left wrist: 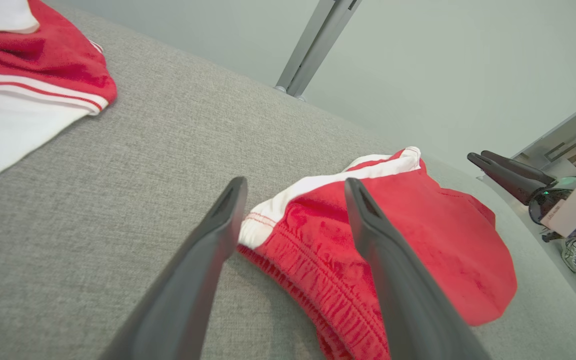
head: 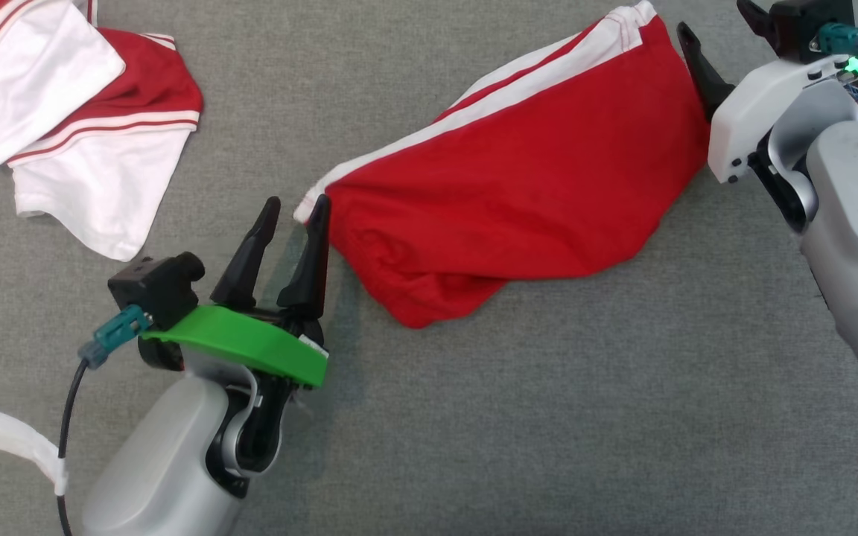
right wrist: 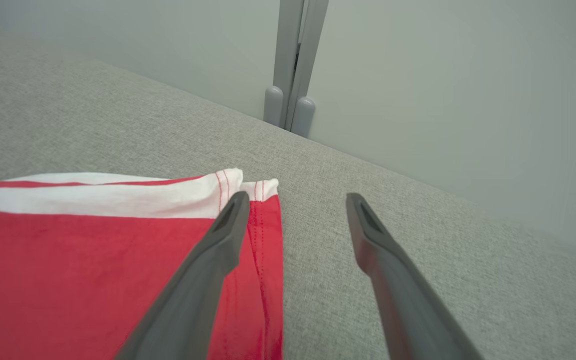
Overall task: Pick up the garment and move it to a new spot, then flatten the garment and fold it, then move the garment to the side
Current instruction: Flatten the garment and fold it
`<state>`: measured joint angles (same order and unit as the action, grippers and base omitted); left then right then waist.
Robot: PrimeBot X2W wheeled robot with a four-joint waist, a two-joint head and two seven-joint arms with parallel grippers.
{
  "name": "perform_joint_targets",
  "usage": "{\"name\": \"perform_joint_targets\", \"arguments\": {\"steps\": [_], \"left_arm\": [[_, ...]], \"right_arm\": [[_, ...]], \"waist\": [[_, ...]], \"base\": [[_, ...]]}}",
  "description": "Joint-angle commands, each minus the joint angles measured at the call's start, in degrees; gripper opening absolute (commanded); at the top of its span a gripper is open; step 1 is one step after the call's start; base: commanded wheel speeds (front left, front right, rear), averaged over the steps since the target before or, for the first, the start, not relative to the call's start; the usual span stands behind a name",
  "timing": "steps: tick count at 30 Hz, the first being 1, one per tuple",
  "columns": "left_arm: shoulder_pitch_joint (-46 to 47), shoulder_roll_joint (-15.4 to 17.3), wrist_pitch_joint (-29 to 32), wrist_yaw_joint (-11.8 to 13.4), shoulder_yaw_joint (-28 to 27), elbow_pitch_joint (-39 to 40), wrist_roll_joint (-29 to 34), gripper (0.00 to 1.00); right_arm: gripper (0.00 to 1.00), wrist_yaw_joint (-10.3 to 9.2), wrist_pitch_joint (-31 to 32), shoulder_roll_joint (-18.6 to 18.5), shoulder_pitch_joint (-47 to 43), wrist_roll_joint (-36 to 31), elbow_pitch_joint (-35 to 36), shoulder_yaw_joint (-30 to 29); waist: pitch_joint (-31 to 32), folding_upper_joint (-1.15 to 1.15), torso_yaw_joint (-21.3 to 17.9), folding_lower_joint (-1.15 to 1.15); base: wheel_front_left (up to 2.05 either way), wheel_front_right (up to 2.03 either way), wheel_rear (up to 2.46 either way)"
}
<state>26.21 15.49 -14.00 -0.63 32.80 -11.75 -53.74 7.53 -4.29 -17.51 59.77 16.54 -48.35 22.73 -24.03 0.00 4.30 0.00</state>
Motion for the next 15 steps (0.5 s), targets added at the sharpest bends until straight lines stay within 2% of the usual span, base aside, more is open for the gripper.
{"name": "perform_joint_targets", "arguments": {"steps": [1,7,15], "left_arm": [[-0.98,0.79,-0.35,0.45,-0.30,0.19,0.55,1.00],[-3.04,3.02,-0.79,2.02,-0.59,1.59,4.38,1.00],[-6.10,2.26,-1.18,3.43,-3.30,3.92,7.38,1.00]], "right_arm": [[1.00,-0.08,-0.59,-0.03,-1.12,0.70,-0.64,0.11],[1.00,-0.08,-2.06,0.02,-2.83,1.85,-3.56,0.09],[1.00,-0.08,-2.81,0.85,-4.95,3.38,-7.56,0.31]], "waist": [[1.49,0.00,-0.51,0.00],[3.66,0.00,-0.32,0.00],[4.89,0.00,1.14,0.00]], "base": [[0.00,0.00,0.00],[0.00,0.00,0.00],[0.00,0.00,0.00]]}}
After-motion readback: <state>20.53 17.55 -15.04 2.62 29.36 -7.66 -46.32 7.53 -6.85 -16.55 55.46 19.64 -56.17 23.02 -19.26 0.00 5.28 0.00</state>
